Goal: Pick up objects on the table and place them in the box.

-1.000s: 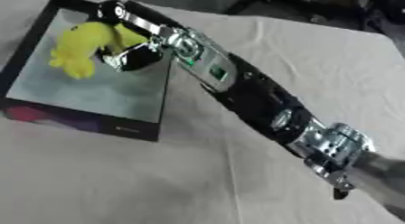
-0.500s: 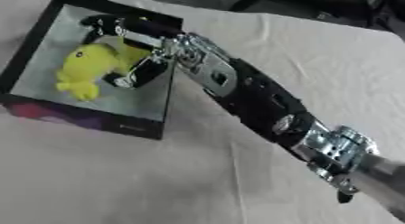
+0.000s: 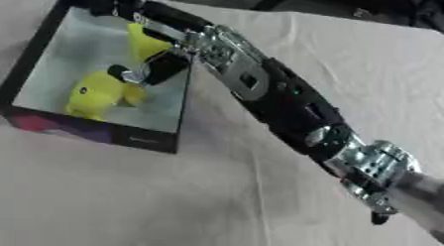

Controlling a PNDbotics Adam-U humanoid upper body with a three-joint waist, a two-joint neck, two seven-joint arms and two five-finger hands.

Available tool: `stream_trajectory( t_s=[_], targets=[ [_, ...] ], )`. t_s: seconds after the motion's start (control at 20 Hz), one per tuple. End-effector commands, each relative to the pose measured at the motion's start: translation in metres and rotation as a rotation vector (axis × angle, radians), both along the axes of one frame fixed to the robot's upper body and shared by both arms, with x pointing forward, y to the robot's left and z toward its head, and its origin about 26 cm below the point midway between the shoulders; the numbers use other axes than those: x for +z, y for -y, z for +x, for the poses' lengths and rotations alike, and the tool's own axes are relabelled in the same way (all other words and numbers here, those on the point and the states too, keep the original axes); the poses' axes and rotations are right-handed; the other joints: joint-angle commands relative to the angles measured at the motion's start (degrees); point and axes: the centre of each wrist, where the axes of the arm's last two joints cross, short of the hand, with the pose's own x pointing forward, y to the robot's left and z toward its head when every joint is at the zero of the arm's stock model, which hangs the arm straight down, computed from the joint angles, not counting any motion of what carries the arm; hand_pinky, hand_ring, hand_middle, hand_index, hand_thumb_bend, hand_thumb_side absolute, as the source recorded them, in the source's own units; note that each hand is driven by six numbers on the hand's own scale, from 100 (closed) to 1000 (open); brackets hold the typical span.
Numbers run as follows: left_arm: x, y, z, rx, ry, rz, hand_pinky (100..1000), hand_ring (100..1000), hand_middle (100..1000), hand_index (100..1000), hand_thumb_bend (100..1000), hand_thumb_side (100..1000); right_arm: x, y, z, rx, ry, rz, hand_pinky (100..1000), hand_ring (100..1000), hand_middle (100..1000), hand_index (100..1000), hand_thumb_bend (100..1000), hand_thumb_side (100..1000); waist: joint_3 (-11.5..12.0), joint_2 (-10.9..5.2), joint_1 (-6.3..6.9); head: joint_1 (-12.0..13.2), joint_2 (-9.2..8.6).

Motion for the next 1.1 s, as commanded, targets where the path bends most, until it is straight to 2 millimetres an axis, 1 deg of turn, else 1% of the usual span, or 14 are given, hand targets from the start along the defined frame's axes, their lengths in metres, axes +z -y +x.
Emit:
stream_trajectory(
  t_s=[0.05, 0.1, 0.15, 0.3, 0.4, 0.45, 0.5, 0.55, 0.7, 0.75, 0.8, 0.95, 1.05, 1.1],
  targets=[
    [0.002, -0.008, -0.005, 0.021, 0.011, 0.023, 741, 517, 728, 701, 100, 690, 0.026, 0.011, -0.013, 0.002, 0.048, 0.076, 1000, 1000, 1000, 969, 218, 297, -0.5, -1.03, 1.25, 0.8, -0.1],
    [0.0, -0.009, -0.007, 0.027, 0.008, 0.025, 741, 517, 728, 701, 100, 689, 0.032, 0.013, -0.018, 0.016, 0.043, 0.119, 1000, 1000, 1000, 957, 126, 269, -0.8, -1.17, 1.46, 1.1, 0.08],
    [-0.003, -0.012, -0.01, 0.038, 0.001, 0.026, 742, 517, 728, 701, 100, 689, 0.04, 0.016, -0.027, 0.047, 0.039, 0.191, 1000, 1000, 1000, 943, 100, 268, -1.6, -1.5, 1.77, 1.6, 0.35],
    [-0.007, -0.021, -0.022, 0.081, -0.01, 0.041, 743, 517, 729, 701, 100, 682, 0.07, 0.032, -0.067, 0.166, 0.031, 0.436, 1000, 1000, 1000, 914, 100, 255, -4.7, -2.45, 2.66, 3.3, 0.46],
    [-0.005, -0.028, -0.029, 0.108, -0.004, 0.059, 744, 518, 729, 701, 100, 674, 0.084, 0.048, -0.094, 0.204, 0.05, 0.57, 1000, 1000, 1000, 913, 100, 327, -7.0, -3.11, 3.25, 4.9, 0.63],
    [-0.002, -0.031, -0.032, 0.119, 0.005, 0.075, 743, 519, 730, 703, 100, 660, 0.086, 0.058, -0.103, 0.205, 0.053, 0.62, 1000, 1000, 1000, 930, 100, 371, -8.2, -3.49, 3.6, 5.9, 0.88],
    [0.001, -0.034, -0.034, 0.126, 0.017, 0.09, 744, 520, 730, 703, 100, 657, 0.088, 0.069, -0.109, 0.19, 0.055, 0.653, 1000, 1000, 1000, 933, 100, 380, -9.3, -3.82, 3.93, 6.6, 1.12],
    [0.006, -0.036, -0.036, 0.131, 0.033, 0.104, 743, 521, 731, 704, 100, 647, 0.086, 0.079, -0.113, 0.195, 0.049, 0.691, 1000, 1000, 1000, 940, 100, 393, -10.3, -4.1, 4.33, 7.5, 1.27],
    [0.019, -0.039, -0.039, 0.142, 0.088, 0.134, 743, 524, 732, 706, 100, 625, 0.08, 0.109, -0.122, 0.187, 0.056, 0.812, 1000, 1000, 1000, 938, 100, 381, -13.0, -4.52, 5.45, 10.2, 1.75],
    [0.024, -0.039, -0.04, 0.144, 0.107, 0.142, 743, 525, 733, 707, 100, 616, 0.078, 0.117, -0.124, 0.175, 0.067, 0.85, 1000, 1000, 1000, 937, 100, 508, -13.8, -4.56, 5.82, 11.1, 2.07],
    [0.027, -0.039, -0.041, 0.147, 0.124, 0.147, 742, 526, 733, 708, 100, 611, 0.074, 0.125, -0.126, 0.159, 0.079, 0.882, 1000, 1000, 1000, 935, 100, 418, -14.6, -4.57, 6.19, 12.0, 2.37],
    [0.034, -0.039, -0.045, 0.159, 0.156, 0.16, 742, 528, 733, 710, 100, 598, 0.056, 0.143, -0.131, 0.117, 0.087, 0.957, 1000, 1000, 1000, 921, 100, 416, -16.7, -4.73, 7.14, 14.9, 3.45],
    [0.036, -0.038, -0.047, 0.169, 0.17, 0.163, 742, 529, 733, 711, 100, 594, 0.042, 0.153, -0.134, 0.094, 0.098, 1.01, 1000, 1000, 1000, 921, 100, 418, -18.1, -4.69, 7.84, 16.8, 3.8],
    [0.037, -0.038, -0.048, 0.173, 0.175, 0.163, 742, 529, 733, 711, 100, 593, 0.035, 0.157, -0.136, 0.08, 0.104, 1.031, 1000, 1000, 1000, 921, 100, 404, -18.7, -4.64, 8.12, 17.5, 3.88]
  ],
)
